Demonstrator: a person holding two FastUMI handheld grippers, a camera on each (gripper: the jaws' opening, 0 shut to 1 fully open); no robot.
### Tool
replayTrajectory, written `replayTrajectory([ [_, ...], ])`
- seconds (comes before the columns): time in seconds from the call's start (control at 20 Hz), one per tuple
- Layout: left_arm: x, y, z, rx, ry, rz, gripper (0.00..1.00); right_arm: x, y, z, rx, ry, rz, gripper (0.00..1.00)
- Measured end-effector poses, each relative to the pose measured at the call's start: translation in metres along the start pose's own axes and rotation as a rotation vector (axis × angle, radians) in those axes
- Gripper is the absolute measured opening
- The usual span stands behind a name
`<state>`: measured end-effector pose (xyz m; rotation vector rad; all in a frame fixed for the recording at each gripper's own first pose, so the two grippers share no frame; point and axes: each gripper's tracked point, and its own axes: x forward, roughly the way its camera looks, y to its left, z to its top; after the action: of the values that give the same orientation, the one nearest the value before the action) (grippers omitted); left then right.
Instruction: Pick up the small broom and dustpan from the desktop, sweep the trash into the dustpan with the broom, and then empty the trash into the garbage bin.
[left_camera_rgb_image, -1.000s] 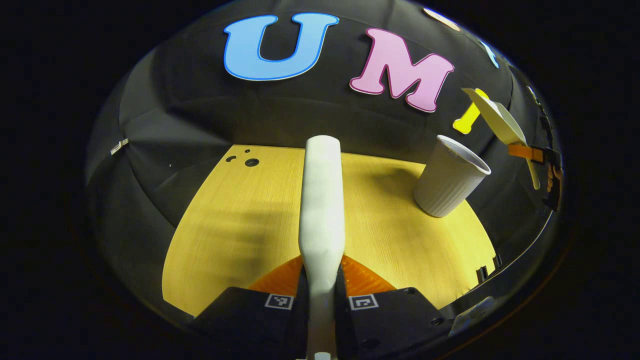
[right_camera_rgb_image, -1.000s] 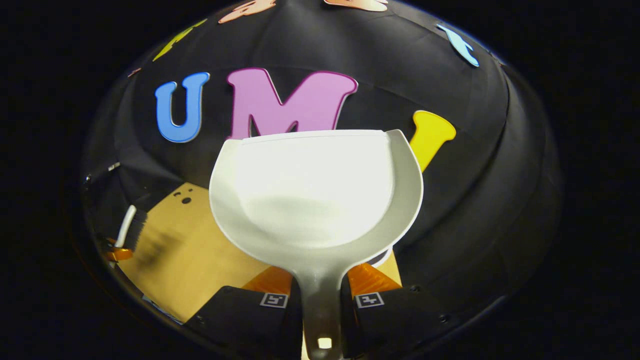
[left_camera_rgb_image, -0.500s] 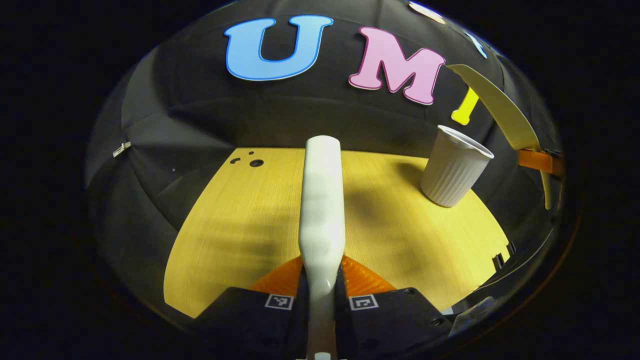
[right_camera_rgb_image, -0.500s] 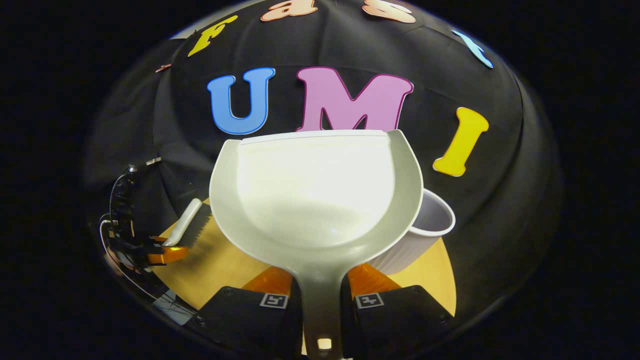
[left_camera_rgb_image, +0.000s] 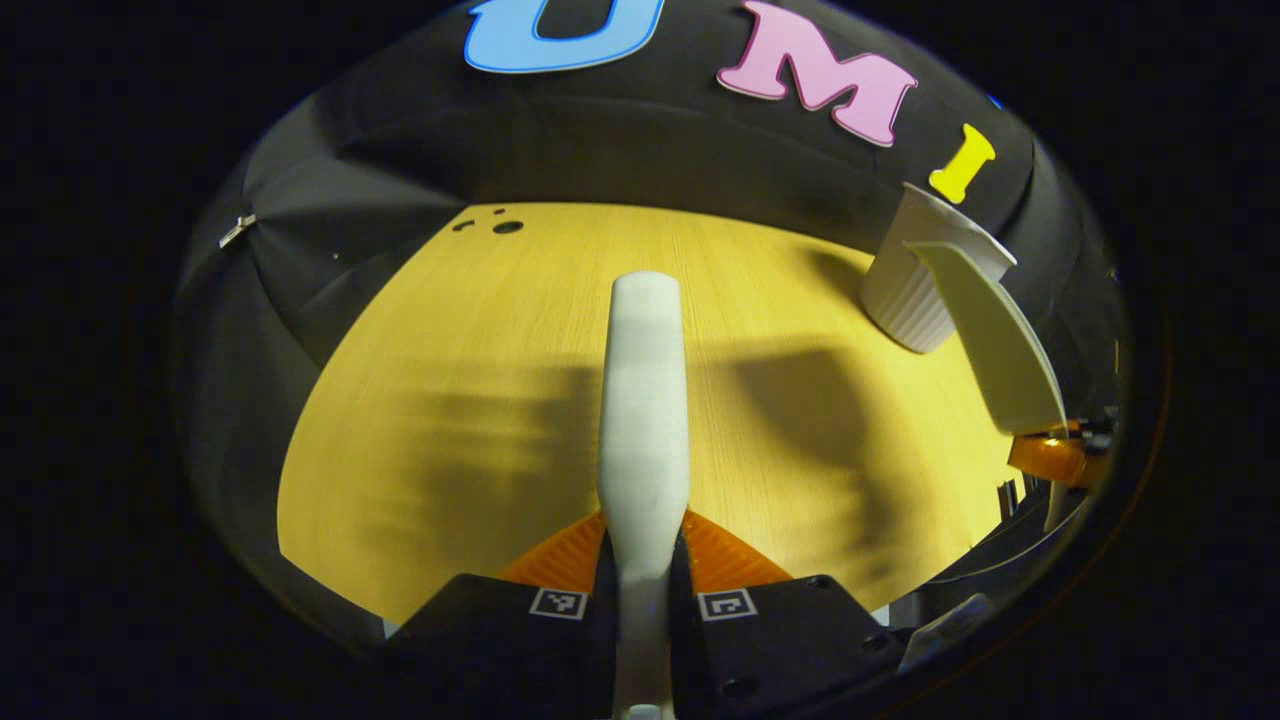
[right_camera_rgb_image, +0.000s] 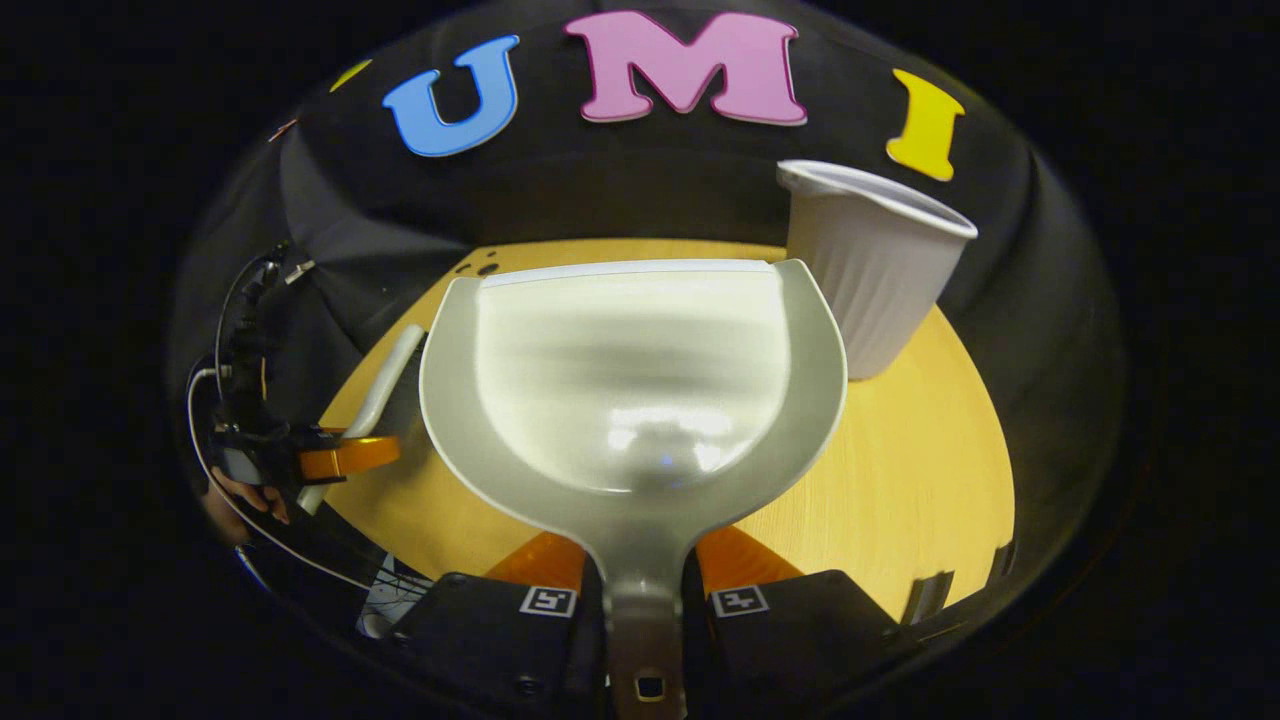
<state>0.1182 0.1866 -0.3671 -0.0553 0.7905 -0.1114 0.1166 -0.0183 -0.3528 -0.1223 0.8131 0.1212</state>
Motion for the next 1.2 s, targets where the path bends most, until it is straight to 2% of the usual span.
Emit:
replayTrajectory([
  [0.1, 0.015, -0.003, -0.006, 0.011, 0.043, -0.011, 0.26, 0.016, -0.005, -0.025, 0.041, 0.052, -0.020, 0.31],
  [0.15, 0.021, -0.005, -0.007, 0.013, 0.058, -0.014, 0.26, 0.024, -0.007, -0.034, 0.059, 0.066, -0.033, 0.34],
  [0.3, 0.039, -0.006, -0.003, 0.035, 0.088, 0.003, 0.26, 0.043, -0.019, -0.052, 0.082, 0.118, -0.065, 0.34],
  [0.6, 0.060, -0.008, -0.007, 0.051, 0.156, 0.030, 0.26, 0.077, -0.018, -0.055, 0.076, 0.168, -0.090, 0.34],
  [0.65, 0.062, -0.007, -0.011, 0.046, 0.175, 0.038, 0.26, 0.080, -0.017, -0.057, 0.082, 0.192, -0.094, 0.37],
  [0.7, 0.060, -0.006, -0.011, 0.048, 0.175, 0.054, 0.28, 0.083, -0.017, -0.058, 0.084, 0.218, -0.097, 0.34],
  [0.8, 0.061, -0.003, -0.010, 0.059, 0.172, 0.083, 0.27, 0.087, -0.016, -0.058, 0.071, 0.249, -0.105, 0.35],
  [1.0, 0.058, -0.004, -0.012, 0.064, 0.172, 0.084, 0.31, 0.084, -0.013, -0.057, 0.046, 0.274, -0.114, 0.37],
  [1.05, 0.057, -0.005, -0.010, 0.068, 0.164, 0.082, 0.36, 0.084, -0.008, -0.055, 0.070, 0.272, -0.089, 0.43],
  [1.1, 0.054, -0.006, -0.008, 0.073, 0.149, 0.081, 0.51, 0.079, -0.001, -0.051, 0.094, 0.267, -0.062, 0.48],
  [1.15, 0.051, -0.007, -0.005, 0.074, 0.132, 0.084, 0.56, 0.075, 0.004, -0.045, 0.112, 0.253, -0.051, 0.65],
  [1.2, 0.044, -0.007, -0.002, 0.074, 0.109, 0.090, 0.70, 0.071, 0.001, -0.038, 0.121, 0.241, -0.053, 0.83],
])
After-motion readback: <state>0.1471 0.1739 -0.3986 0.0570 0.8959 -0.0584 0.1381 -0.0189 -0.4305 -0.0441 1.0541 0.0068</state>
